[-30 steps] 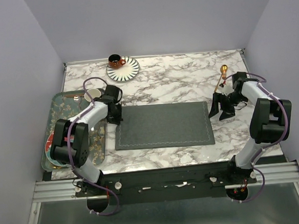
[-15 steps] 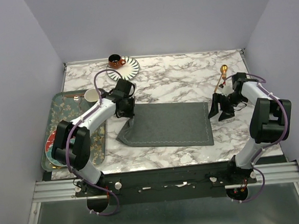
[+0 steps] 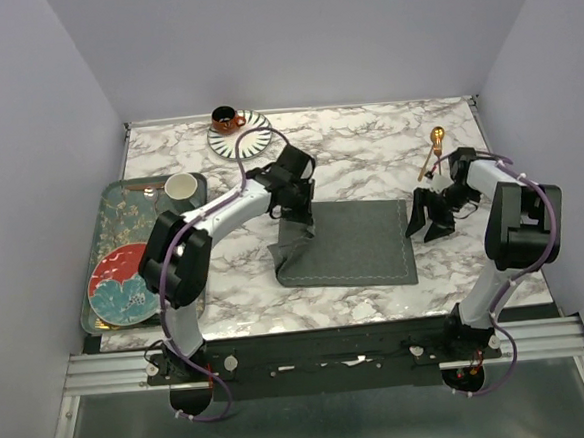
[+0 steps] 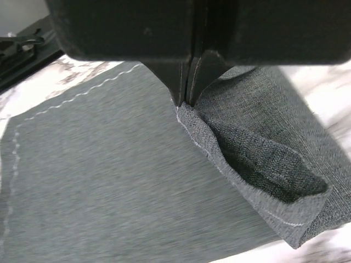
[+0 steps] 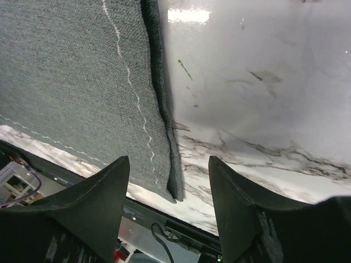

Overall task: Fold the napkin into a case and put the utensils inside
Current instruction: Fold the rectangle-folded napkin at the center of the board, then rotate the square-folded napkin at the center of the board.

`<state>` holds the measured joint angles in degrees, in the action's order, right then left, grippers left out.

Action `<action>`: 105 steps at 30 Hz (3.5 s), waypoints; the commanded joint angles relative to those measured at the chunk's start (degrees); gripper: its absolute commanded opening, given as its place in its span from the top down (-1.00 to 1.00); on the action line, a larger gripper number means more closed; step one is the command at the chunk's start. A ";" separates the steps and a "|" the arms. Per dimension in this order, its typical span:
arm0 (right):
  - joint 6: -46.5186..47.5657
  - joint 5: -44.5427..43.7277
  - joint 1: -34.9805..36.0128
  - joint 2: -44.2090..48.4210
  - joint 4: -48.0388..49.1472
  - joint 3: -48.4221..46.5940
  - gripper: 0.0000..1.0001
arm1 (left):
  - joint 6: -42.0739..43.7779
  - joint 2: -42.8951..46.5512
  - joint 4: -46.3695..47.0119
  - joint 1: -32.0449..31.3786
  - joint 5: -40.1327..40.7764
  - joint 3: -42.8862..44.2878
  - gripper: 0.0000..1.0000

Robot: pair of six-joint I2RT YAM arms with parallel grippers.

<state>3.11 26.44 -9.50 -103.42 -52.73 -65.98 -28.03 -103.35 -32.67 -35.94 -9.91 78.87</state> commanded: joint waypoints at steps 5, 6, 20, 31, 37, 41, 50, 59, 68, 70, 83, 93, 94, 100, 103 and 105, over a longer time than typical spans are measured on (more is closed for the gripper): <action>-0.04 0.11 -0.43 -2.40 0.78 0.41 -0.28 | -8.97 -13.17 5.94 -8.26 -7.04 13.49 1.00; -0.04 0.19 -0.43 -2.32 0.79 0.58 -0.26 | -9.32 -14.24 6.12 -9.48 -7.31 14.63 1.00; -1.27 0.81 -0.26 -2.23 1.58 1.55 -0.10 | -13.28 -22.25 12.19 -12.58 -14.25 23.88 0.24; -1.97 0.72 4.04 -3.20 2.72 1.81 0.24 | 3.67 -3.44 3.85 2.17 -16.37 3.93 -0.22; -2.32 1.69 8.43 -4.34 3.07 3.57 0.62 | 10.09 0.60 -1.17 8.95 -16.46 -0.82 -0.18; -2.85 4.85 12.83 -4.60 4.21 5.15 0.67 | 12.82 2.10 -4.32 12.03 -15.93 -1.44 -0.18; -12.60 22.68 26.02 -2.33 11.33 7.00 0.22 | 21.86 1.40 -10.56 12.13 -17.42 -2.23 -0.22; 2.41 21.73 22.16 8.84 -5.36 3.67 -0.28 | 27.68 -2.20 -11.37 12.13 -13.47 -2.41 -0.25; 5.85 13.56 12.75 3.94 -3.08 -4.68 -0.28 | 31.89 -10.54 -15.14 11.51 -10.92 4.18 -0.24; 6.38 12.68 12.05 2.70 -2.38 -6.17 -0.28 | 32.69 -11.69 -15.76 11.16 -10.83 5.15 -0.21; 4.71 12.33 11.52 -2.84 2.54 -7.32 -0.29 | 41.91 -26.98 -18.40 10.11 -5.82 29.64 0.55; 4.09 12.23 11.96 -9.96 6.24 -9.26 0.03 | 43.68 -17.80 -13.92 12.21 -2.30 28.98 -0.19; 4.18 12.41 12.48 -9.88 6.06 -8.48 0.06 | 43.68 -15.94 -13.92 12.39 -3.17 27.75 -0.19; 4.62 13.47 13.80 -8.56 5.62 -3.64 0.30 | 42.54 -4.68 -16.28 12.39 -8.71 14.31 -0.17; 4.79 13.73 14.15 -7.07 5.45 0.57 0.47 | 43.14 -1.86 -17.52 12.39 -11.44 8.16 -0.13; 3.75 14.17 14.50 -6.45 5.10 3.73 0.55 | 43.94 -0.19 -16.82 12.22 -13.02 3.76 -0.08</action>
<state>7.03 40.10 4.21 -112.33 -46.78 -67.83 14.74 -105.86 -48.01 -23.38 -17.08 91.46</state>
